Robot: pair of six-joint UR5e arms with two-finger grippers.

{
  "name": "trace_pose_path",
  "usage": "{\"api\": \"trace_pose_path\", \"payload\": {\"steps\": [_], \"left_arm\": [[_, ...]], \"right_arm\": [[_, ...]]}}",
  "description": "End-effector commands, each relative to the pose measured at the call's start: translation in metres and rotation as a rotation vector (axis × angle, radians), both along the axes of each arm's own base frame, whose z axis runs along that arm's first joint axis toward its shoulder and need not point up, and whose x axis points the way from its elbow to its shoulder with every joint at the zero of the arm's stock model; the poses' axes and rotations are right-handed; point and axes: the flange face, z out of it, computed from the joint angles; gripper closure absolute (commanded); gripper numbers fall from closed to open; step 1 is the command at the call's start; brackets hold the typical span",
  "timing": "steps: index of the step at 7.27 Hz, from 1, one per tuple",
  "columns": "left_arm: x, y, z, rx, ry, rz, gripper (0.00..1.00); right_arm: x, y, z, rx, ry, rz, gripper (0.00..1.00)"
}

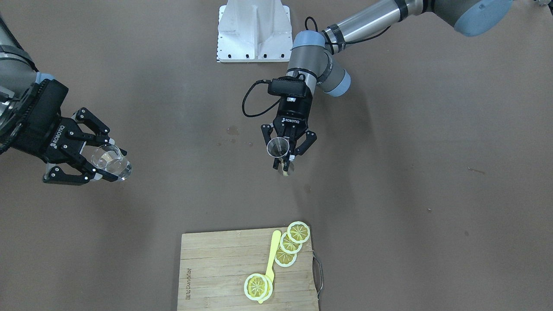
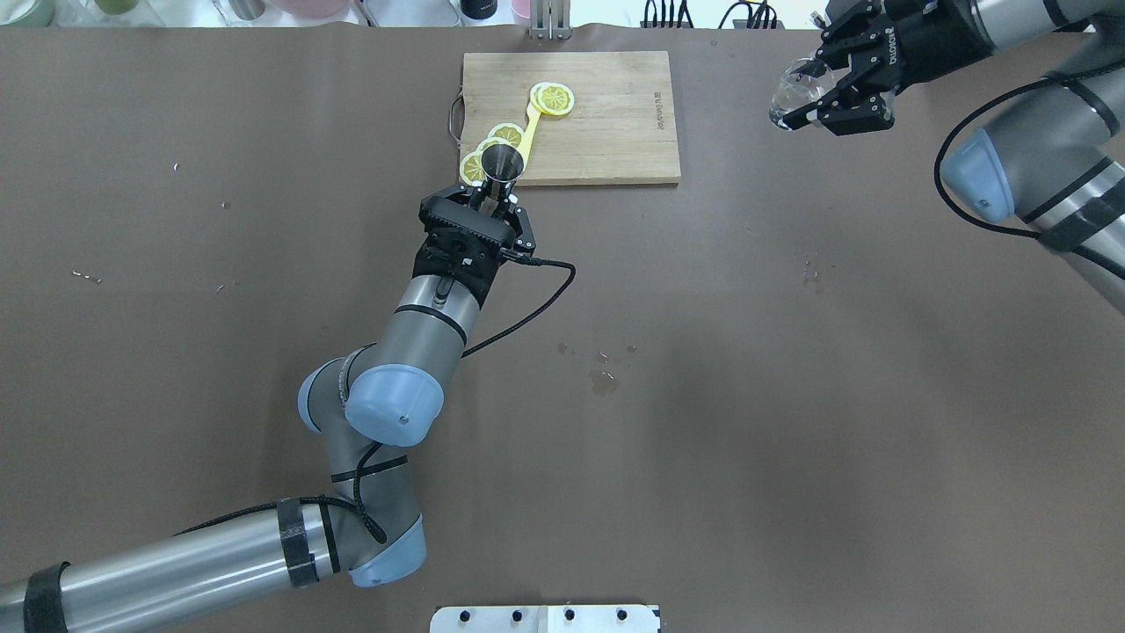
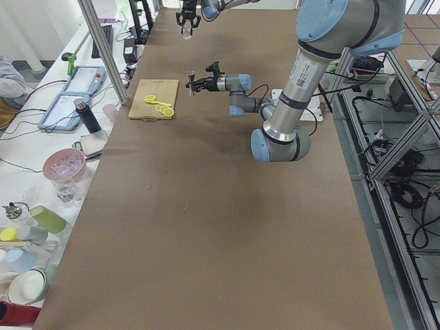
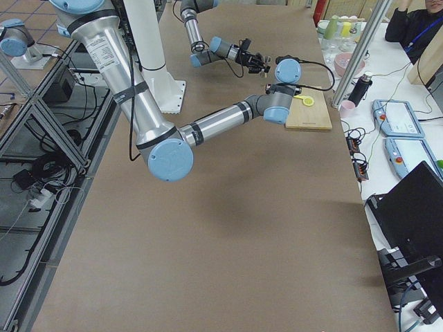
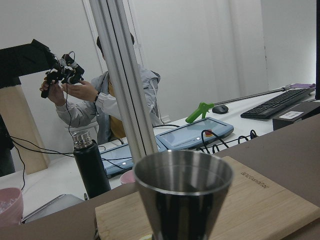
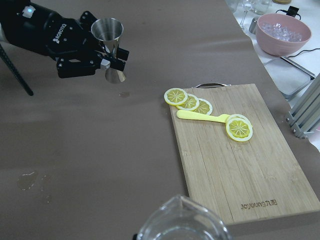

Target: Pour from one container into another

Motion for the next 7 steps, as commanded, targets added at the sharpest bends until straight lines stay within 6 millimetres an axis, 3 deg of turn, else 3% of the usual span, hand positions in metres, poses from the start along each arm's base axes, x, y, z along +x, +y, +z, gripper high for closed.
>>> {"api": "trace_pose_path", "payload": {"steps": [1,2,4,7], "left_arm": [[0.004,0.003,-0.004,0.002,0.005,0.007,1.00],[0.004,0.005,-0.004,0.003,0.008,0.007,1.00],[0.005,0.006,-0.003,0.003,0.006,0.008,1.00],[0.005,0.008,-0.005,0.004,0.009,0.010,1.00]], "right_arm": [[-0.010,0.008,-0.012,-0.012,0.006,-0.010,1.00],[-0.018,0.007,-0.024,-0.042,0.022,-0.016,1.00],[-0.041,0.027,-0.059,-0.073,0.087,0.027,1.00],[-0.050,0.052,-0.087,-0.108,0.141,0.043,1.00]]}}
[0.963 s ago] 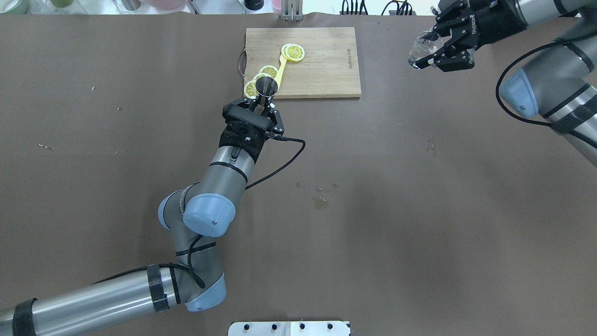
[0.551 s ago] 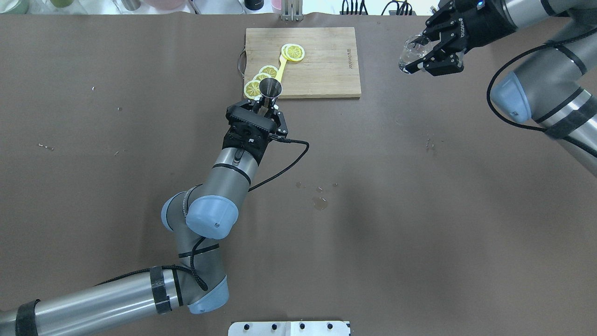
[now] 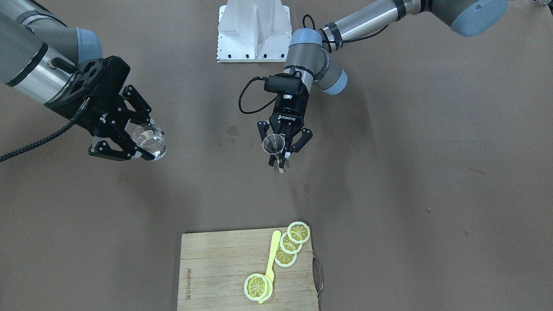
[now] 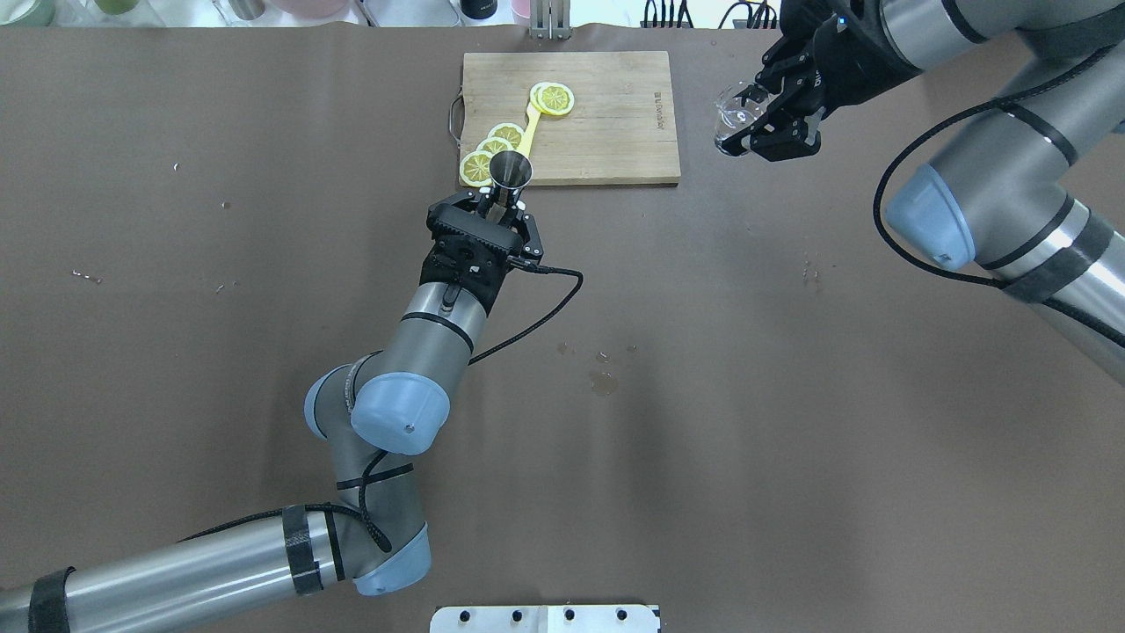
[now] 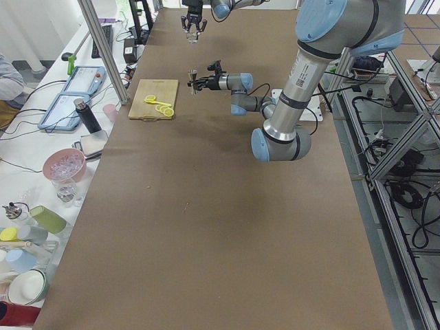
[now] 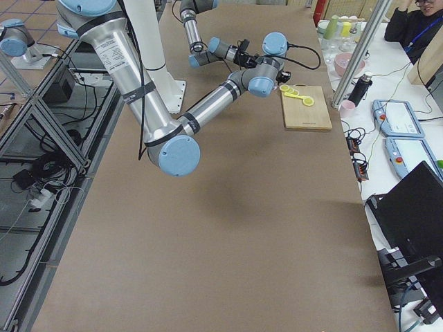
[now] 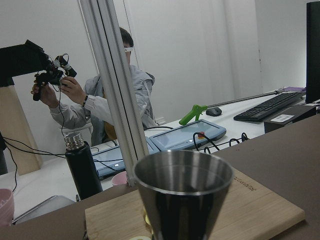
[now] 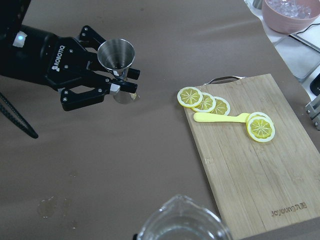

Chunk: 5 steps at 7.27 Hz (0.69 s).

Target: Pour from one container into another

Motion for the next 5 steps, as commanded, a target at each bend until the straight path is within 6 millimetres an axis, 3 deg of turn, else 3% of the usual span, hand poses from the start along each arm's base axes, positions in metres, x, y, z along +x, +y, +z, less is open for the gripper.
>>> {"api": "trace_pose_path", "payload": {"steps": [1,3,5], "left_arm": [[0.001,0.001,-0.001,0.000,0.001,0.002,1.00],[0.000,0.001,-0.001,0.000,0.004,0.002,1.00],[0.000,0.001,-0.001,0.001,0.002,0.004,1.00]], "right_arm": [[-0.003,0.017,-0.024,-0.014,0.023,0.000,1.00],[-0.017,0.018,-0.047,-0.043,0.050,-0.009,1.00],[-0.052,0.023,-0.061,-0.034,0.107,0.006,1.00]]}}
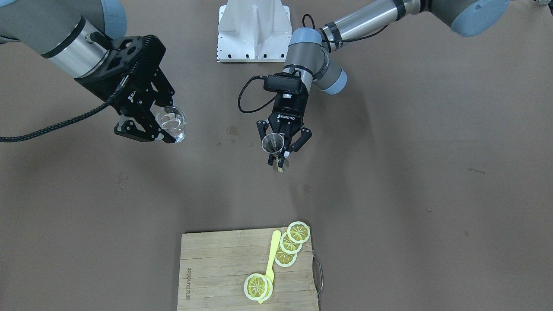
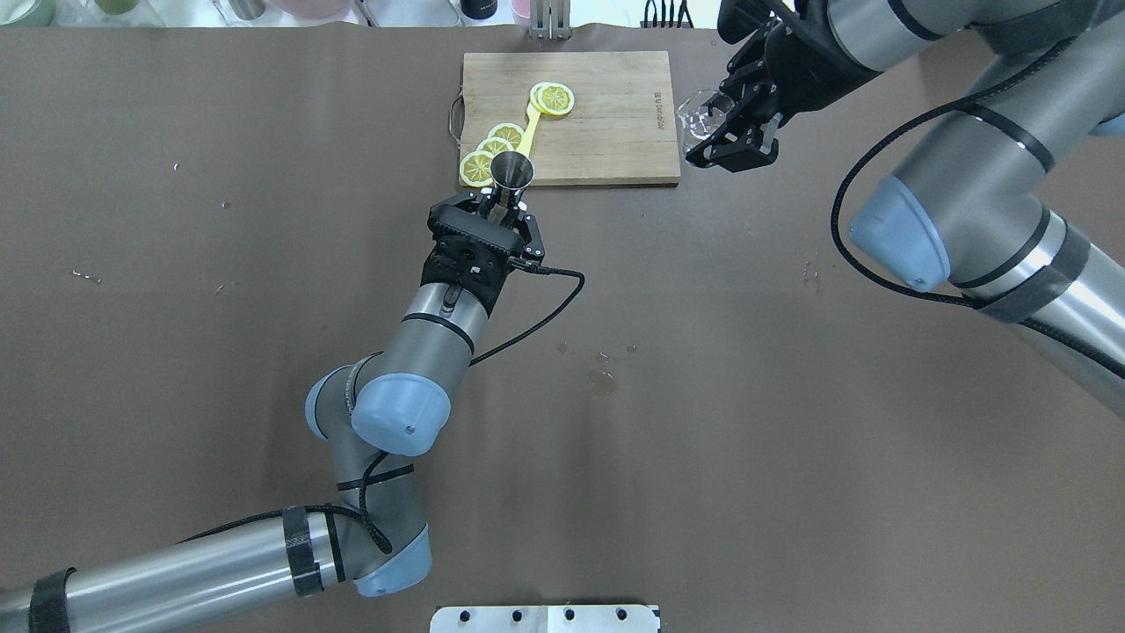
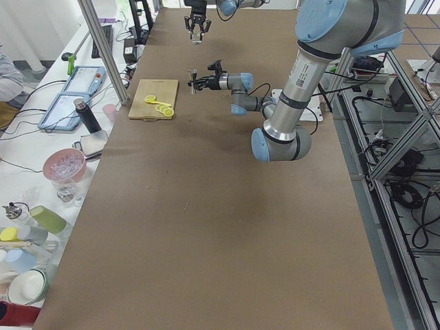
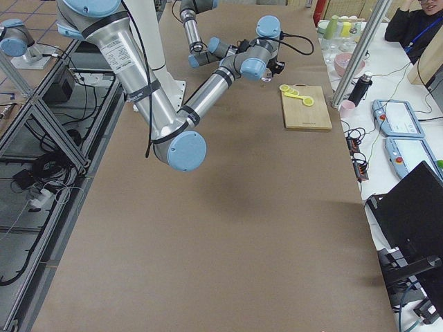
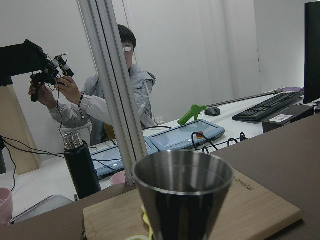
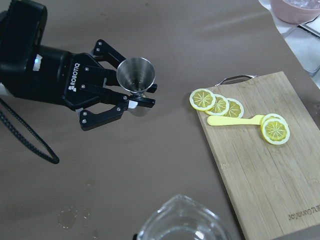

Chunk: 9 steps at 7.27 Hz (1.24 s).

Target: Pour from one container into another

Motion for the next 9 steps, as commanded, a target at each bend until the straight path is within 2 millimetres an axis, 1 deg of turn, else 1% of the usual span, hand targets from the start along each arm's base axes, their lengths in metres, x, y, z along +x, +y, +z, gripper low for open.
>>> {"api": "trace_pose_path", "payload": {"steps": [1,3,5,6,7,8,9], "left_arm": [[0.000,0.000,-0.001,0.001,0.001,0.001,1.00],[0.000,0.000,-0.001,0.001,0.001,0.000,1.00],[0.000,0.000,-0.001,-0.001,0.007,0.000,1.00],[0.000,0.000,-0.002,-0.001,0.009,0.000,1.00],[-0.001,0.000,-0.001,-0.001,0.008,-0.003,1.00],[-0.001,0.000,0.002,-0.002,0.005,-0.002,1.00],[-0.002,-0.001,0.003,-0.002,0.007,-0.003,1.00]], "right_arm": [[-0.032,0.005,-0.018,0.026,0.068,-0.007,1.00],[-0.041,0.006,-0.036,0.045,0.108,-0.023,1.00],[-0.043,0.007,-0.055,0.064,0.100,-0.031,1.00],[-0.049,0.005,-0.062,0.066,0.096,-0.043,1.00],[-0.060,0.005,-0.070,0.068,0.100,-0.050,1.00],[-0.077,0.002,-0.081,0.067,0.111,-0.065,1.00],[-0.081,-0.001,-0.085,0.082,0.133,-0.080,1.00]]}}
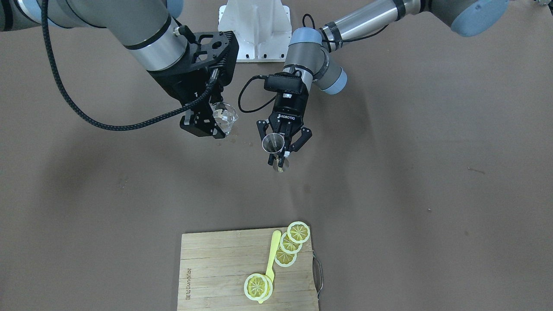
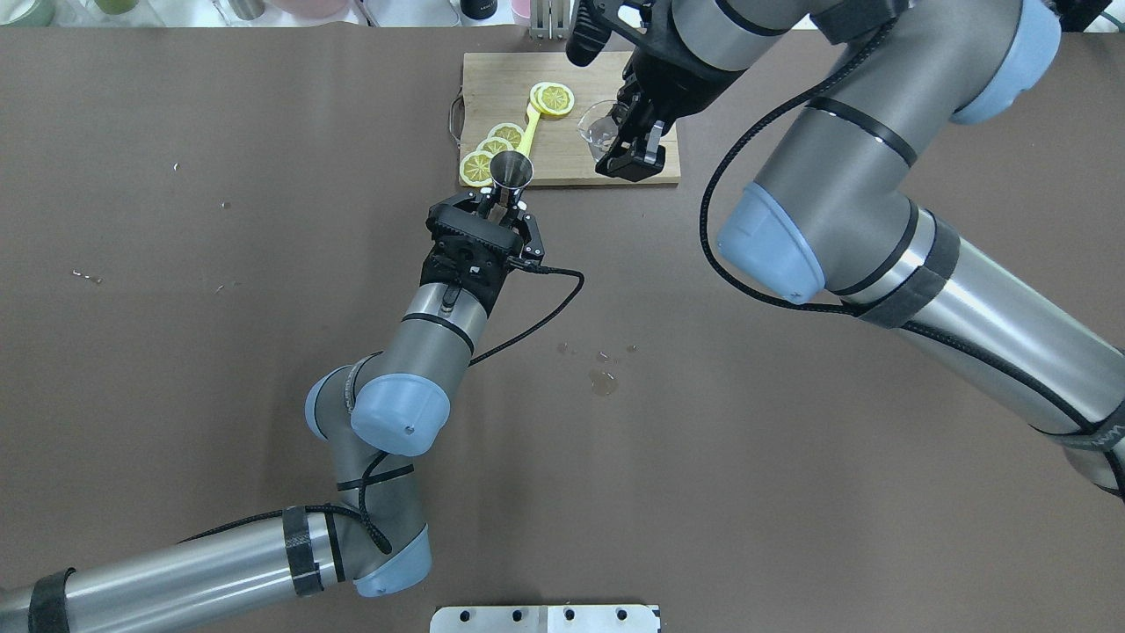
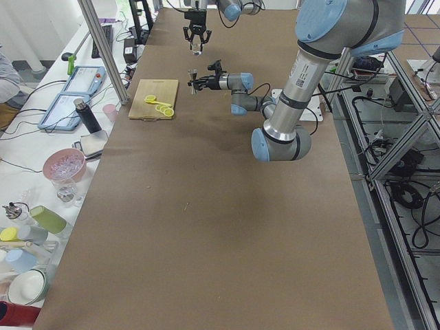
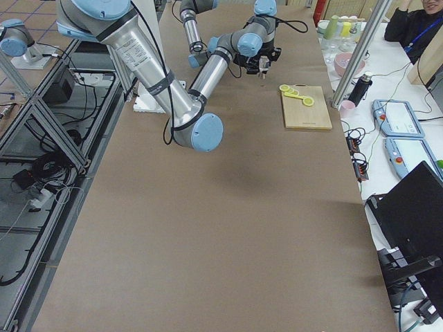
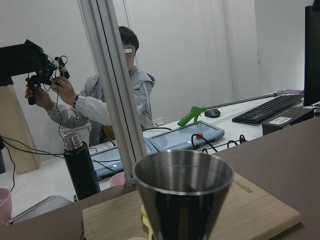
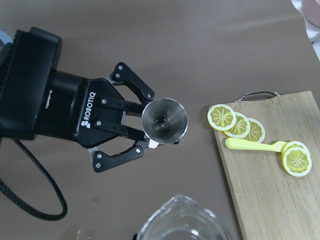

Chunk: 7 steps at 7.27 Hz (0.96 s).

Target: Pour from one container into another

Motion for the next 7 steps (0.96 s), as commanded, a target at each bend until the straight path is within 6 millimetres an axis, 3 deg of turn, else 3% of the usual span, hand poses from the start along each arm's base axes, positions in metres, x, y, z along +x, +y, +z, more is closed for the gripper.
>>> {"api": "trace_pose_path", "payload": {"steps": [1,5,7], "left_arm": [[-0.002,0.000,0.010,0.002,-0.003,-0.001,1.00],[-0.001,0.001,0.006,0.005,-0.007,0.005,1.00],[0.002,-0.001,0.001,0.027,-0.102,0.001,1.00]], "right_arm": [[-0.010,-0.004,-0.013,0.026,0.045,-0.035,1.00],[-0.019,-0.010,-0.018,0.001,0.111,-0.066,1.00],[-0.023,-0.012,-0.024,0.006,0.133,-0.084,1.00]]}}
